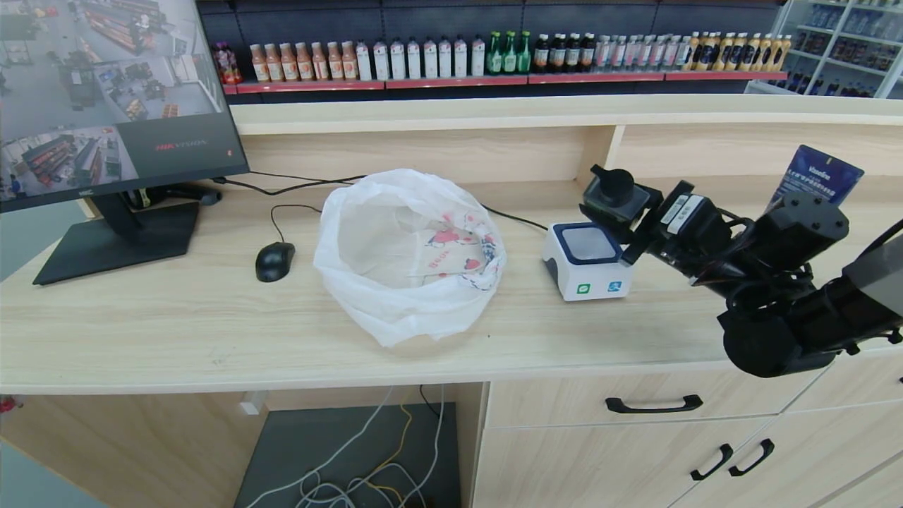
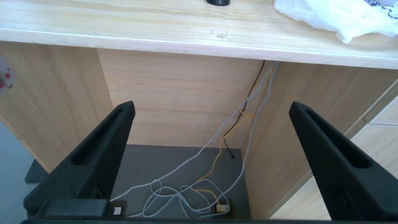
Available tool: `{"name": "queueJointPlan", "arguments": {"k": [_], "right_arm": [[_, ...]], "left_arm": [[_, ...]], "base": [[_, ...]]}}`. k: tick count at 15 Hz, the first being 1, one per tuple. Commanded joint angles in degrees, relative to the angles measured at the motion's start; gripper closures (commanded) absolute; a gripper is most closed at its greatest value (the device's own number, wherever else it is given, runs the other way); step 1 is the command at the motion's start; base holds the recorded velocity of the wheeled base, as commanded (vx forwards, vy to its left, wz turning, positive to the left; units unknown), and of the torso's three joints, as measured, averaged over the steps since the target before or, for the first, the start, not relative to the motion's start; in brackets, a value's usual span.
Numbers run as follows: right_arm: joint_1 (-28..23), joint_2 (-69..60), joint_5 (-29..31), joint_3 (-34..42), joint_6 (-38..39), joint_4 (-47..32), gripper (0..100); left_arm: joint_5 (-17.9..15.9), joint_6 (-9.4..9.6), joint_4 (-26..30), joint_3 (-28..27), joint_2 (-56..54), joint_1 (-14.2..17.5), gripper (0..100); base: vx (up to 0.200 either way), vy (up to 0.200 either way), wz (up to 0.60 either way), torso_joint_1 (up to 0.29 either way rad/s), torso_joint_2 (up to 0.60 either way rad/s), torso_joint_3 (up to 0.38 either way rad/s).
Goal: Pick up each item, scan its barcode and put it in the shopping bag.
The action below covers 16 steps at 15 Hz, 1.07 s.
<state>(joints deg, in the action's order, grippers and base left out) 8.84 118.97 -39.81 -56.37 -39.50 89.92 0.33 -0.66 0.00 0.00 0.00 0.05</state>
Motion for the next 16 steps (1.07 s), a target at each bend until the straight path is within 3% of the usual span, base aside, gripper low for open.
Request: {"name": "queueJointPlan", "arguments": {"k": [1, 4, 8, 13, 16], "right_arm": [[1.62, -4.8, 2.37, 4.16, 0.65, 0.08, 100], [5.05, -10.42, 10.9, 10.75, 4.17, 0.08, 100], [8.65, -15.17, 22.24, 15.41, 17.26, 0.08, 100], [11.11, -17.63, 30.5, 18.84, 30.27, 0.08, 100], [11.2, -17.98, 34.1, 19.46, 33.08, 0.08, 100]], "left_arm": [[0.02, -0.04, -0.09, 0.0, 0.0, 0.04, 0], [0.02, -0.04, 0.0, 0.0, 0.0, 0.04, 0], [0.02, -0.04, -0.09, 0.0, 0.0, 0.04, 0], [0.02, -0.04, -0.09, 0.0, 0.0, 0.04, 0], [0.02, -0.04, 0.0, 0.0, 0.0, 0.04, 0]], "base": [[0.0, 0.0, 0.0, 0.0, 0.0, 0.0], [0.0, 0.0, 0.0, 0.0, 0.0, 0.0], [0.0, 0.0, 0.0, 0.0, 0.0, 0.0], [0.0, 0.0, 0.0, 0.0, 0.0, 0.0], [0.0, 0.0, 0.0, 0.0, 0.0, 0.0]]}}
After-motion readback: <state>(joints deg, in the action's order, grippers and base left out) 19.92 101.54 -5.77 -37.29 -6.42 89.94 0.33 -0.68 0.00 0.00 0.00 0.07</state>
